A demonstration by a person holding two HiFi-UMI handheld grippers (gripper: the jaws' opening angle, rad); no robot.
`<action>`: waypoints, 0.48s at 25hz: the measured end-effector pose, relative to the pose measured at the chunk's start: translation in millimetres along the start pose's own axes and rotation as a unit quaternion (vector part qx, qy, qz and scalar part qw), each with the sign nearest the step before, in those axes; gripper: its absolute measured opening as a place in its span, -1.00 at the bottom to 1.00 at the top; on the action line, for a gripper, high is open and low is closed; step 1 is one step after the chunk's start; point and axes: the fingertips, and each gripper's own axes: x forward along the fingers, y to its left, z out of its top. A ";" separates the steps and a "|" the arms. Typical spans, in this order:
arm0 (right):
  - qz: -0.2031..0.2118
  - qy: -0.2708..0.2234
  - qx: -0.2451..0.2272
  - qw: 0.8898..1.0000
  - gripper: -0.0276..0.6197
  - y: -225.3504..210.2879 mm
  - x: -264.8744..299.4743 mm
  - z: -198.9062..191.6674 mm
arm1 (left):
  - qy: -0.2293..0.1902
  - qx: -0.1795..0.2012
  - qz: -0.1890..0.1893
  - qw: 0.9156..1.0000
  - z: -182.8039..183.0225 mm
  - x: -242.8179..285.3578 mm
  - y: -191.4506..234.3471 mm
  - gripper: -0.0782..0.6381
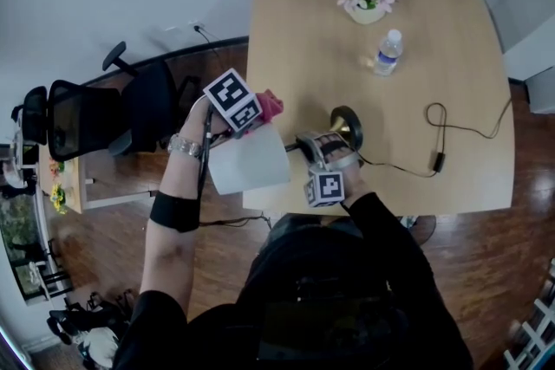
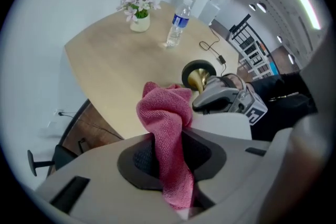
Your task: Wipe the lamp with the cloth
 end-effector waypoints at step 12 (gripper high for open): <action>-0.005 -0.007 0.040 0.999 -0.73 -10.8 -0.8 -4.3 | -0.180 0.041 -0.028 0.982 119.2 -55.9 -60.0 -0.51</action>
